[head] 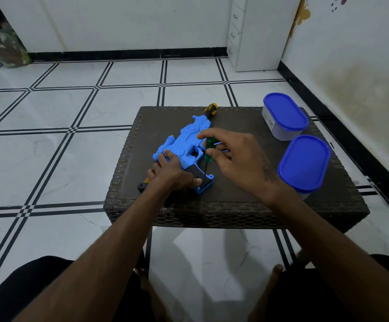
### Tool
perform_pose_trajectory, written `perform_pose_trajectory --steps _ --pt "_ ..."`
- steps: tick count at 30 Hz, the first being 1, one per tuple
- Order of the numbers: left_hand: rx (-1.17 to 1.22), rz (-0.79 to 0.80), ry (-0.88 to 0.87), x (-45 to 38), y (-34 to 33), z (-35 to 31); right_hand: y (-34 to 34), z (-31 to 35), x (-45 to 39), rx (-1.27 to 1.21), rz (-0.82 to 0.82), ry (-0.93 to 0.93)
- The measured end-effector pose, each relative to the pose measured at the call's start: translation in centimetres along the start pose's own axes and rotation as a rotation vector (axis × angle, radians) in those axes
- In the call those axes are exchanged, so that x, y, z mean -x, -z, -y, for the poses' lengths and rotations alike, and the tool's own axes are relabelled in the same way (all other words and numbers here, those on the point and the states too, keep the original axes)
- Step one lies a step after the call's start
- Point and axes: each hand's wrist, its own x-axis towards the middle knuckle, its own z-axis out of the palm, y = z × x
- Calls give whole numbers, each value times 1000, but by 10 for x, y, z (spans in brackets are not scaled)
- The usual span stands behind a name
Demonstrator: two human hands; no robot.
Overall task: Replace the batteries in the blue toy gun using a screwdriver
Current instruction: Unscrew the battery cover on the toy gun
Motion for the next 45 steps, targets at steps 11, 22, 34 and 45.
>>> perform_pose_trajectory --steps 11,22,34,45 --pt "0 -1 -6 -1 0 0 5 1 2 -16 -39 -4" --pt "2 -34 -10 -2 -2 1 -7 -9 8 -55 -7 -7" --pt "67 -176 -90 4 -14 11 -13 6 3 -51 -190 65" --pt "99 -185 -114 2 -20 10 -9 8 2 -26 -137 -17"
